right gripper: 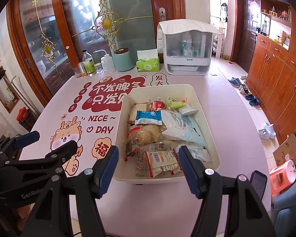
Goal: Organize snacks
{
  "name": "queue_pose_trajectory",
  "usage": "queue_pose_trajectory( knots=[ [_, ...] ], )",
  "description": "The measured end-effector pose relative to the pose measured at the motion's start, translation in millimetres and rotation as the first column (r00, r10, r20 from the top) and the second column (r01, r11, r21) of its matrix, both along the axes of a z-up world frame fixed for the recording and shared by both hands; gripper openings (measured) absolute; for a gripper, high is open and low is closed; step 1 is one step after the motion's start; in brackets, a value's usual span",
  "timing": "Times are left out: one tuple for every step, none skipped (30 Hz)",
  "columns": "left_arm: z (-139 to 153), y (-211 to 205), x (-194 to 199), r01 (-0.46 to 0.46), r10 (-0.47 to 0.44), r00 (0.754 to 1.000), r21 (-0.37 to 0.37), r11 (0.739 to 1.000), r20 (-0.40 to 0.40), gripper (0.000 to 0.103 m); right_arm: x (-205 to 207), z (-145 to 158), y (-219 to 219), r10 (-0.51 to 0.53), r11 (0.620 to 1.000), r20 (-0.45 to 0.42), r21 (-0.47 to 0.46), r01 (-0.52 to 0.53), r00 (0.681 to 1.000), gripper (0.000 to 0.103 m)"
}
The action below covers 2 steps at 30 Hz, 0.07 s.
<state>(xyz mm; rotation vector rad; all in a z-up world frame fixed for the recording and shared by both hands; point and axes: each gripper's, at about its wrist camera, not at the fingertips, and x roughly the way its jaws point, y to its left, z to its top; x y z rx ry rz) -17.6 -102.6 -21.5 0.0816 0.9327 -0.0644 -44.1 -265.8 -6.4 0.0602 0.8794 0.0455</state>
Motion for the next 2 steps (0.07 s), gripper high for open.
queue_pose_trajectory(
  knots=[
    [0.0,-0.2,-0.8,0.0,0.0,1.0,0.0,1.0,0.001,0.096,-0.1,0.0,0.3,0.0,1.0,0.001,0.001,0.0,1.0,0.064],
    [0.0,-0.3,-1.9,0.0,0.0,1.0,-0.001,1.0,0.002,0.096,0.0,0.0,0.5,0.0,1.0,0.001,0.002,0.0,1.0,0.064]
  ],
)
